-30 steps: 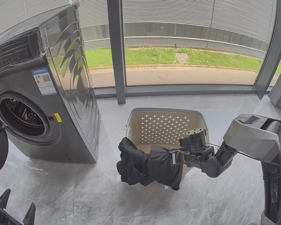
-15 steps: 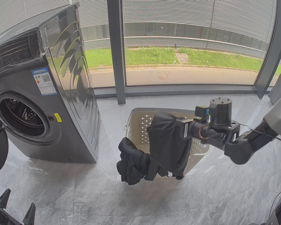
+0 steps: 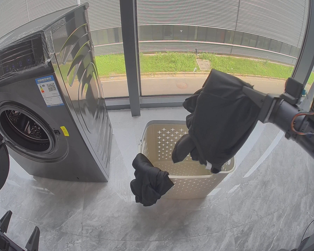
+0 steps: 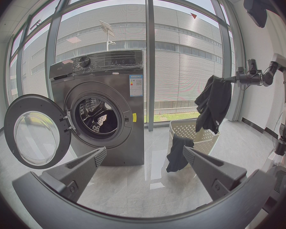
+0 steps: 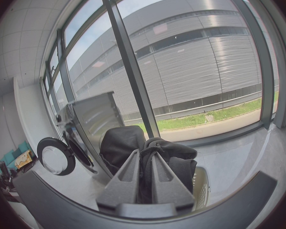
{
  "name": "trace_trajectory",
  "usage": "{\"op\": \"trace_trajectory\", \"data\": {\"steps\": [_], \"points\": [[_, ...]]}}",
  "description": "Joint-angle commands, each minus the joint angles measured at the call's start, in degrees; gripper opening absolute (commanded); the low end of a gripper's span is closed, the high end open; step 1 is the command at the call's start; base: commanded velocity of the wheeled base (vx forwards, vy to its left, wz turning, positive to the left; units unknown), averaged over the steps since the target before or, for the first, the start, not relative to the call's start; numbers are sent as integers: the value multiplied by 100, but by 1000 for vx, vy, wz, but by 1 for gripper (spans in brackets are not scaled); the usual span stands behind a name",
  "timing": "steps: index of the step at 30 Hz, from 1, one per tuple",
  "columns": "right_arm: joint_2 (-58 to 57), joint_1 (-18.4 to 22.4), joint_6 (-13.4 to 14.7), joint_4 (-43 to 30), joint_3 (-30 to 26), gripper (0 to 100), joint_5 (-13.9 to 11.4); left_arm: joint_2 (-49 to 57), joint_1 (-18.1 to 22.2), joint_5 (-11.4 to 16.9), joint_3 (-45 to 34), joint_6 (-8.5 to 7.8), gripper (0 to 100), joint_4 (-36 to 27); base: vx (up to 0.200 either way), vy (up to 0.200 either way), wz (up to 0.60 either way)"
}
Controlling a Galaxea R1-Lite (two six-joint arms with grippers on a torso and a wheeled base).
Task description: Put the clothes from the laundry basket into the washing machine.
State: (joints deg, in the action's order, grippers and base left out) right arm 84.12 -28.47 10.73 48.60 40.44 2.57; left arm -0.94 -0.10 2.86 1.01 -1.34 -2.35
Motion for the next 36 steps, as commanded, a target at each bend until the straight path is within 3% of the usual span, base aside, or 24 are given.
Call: {"op": "trace_trajectory", "data": {"steps": [1, 16, 36], "points": [[-1037, 210, 17, -44, -247, 0, 6, 94, 1, 4, -101, -7, 100, -2, 0, 0, 0], [-1064, 860, -124, -53, -484, 0, 59, 94, 1, 30, -101, -7, 100, 7, -40, 0, 0], [-1134, 781, -185, -62, -493, 0, 68, 94, 1, 48, -92, 29, 100, -2, 0, 200, 0]]}}
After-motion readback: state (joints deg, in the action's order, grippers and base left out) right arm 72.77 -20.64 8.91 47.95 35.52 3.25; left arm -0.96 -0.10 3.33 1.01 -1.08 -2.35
